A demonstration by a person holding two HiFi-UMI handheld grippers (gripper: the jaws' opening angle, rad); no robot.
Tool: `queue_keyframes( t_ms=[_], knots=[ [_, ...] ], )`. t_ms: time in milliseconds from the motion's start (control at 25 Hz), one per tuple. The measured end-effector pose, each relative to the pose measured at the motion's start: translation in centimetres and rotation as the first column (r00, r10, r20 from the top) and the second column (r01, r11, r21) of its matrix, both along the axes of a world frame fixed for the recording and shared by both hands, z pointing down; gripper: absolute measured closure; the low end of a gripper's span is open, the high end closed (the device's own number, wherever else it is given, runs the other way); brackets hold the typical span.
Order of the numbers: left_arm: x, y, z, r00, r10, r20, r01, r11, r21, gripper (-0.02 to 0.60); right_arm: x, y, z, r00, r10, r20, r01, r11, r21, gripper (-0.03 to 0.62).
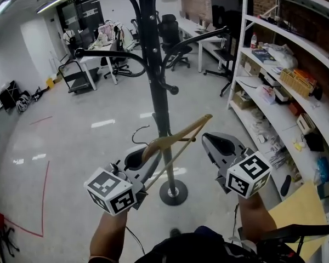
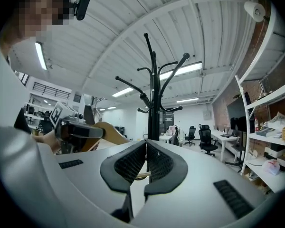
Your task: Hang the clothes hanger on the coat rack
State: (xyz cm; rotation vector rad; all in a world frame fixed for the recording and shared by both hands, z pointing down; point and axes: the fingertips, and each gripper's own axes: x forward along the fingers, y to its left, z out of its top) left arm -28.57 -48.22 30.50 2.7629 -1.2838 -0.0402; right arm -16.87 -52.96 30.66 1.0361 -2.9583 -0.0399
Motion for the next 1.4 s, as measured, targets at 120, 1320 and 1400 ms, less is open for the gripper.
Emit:
queue_keyframes(
  t_ms=[120,1320,1400],
  knots=[
    [0.6,-2.4,-0.5,1.0,0.021,0.019,-0.021,1.0,-0.001,0.528,-0.4,-1.7,-0.4,1.0,-0.016,-0.005,0.016,1.0,0.004,0.588],
    [1.6,-14.7,-0.1,0.987,0.111,0.119,-0.1,0.991,-0.09,0.528,-1.8,-10.8,0.0,0.998,-0.064,0.029,0.065,0.998,-0.016,0.588],
    [1.8,-14.7,-0.1,0.986,0.133,0.105,-0.123,0.988,-0.097,0.528,-1.7,-10.9,0.2,0.998,-0.06,0.031,0.061,0.998,-0.021,0.588]
  ],
)
